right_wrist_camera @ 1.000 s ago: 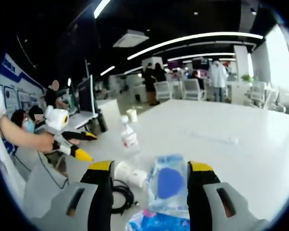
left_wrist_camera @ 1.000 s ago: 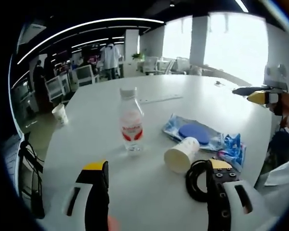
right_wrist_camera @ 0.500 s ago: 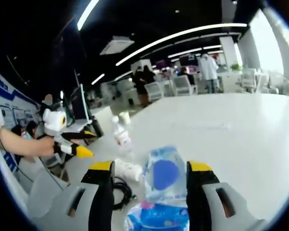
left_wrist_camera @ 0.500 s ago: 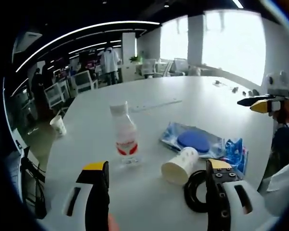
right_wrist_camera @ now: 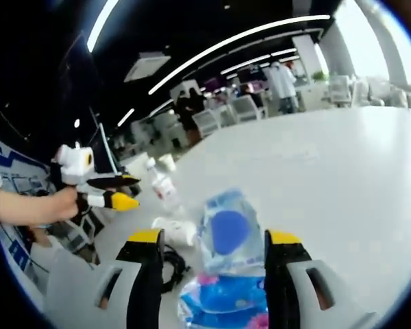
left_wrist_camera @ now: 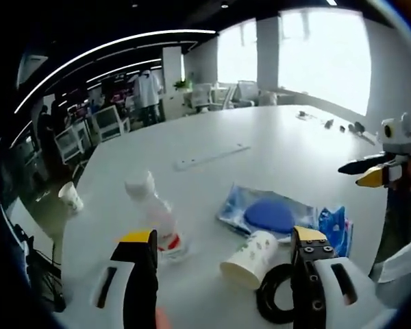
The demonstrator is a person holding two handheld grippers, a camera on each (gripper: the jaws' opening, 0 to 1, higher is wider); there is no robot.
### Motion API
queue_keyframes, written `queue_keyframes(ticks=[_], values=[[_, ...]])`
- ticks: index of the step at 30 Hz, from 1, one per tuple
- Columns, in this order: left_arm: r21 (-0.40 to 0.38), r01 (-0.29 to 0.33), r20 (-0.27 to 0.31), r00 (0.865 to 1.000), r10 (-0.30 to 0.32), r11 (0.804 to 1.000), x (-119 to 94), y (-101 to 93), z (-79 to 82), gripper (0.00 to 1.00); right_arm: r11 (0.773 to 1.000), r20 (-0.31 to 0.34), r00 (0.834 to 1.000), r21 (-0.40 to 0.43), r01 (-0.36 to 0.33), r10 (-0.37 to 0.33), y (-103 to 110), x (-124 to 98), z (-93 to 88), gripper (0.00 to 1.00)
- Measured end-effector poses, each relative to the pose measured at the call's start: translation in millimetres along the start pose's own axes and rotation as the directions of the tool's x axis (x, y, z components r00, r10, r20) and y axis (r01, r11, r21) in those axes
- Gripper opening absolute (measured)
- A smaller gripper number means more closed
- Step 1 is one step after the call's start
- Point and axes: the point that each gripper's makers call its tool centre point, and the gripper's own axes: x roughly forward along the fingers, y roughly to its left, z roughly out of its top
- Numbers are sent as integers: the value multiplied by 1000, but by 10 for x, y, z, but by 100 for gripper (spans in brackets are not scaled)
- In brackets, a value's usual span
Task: Arrange the tabletop items into an orderly group along one side of the table until the central work area is clear of visible clutter.
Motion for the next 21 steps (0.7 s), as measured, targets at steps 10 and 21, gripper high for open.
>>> queue_keyframes(ticks=[10,21], values=[[18,67,-54,996,-66,998,294,-168,-5,75,997,8,1000,78,30,-30,-97,-96,-139,56],[75,138,-108,986,-130,988,589,-281,21,75,992,-18,999,124,34,-33,-32,-64,-346,56]])
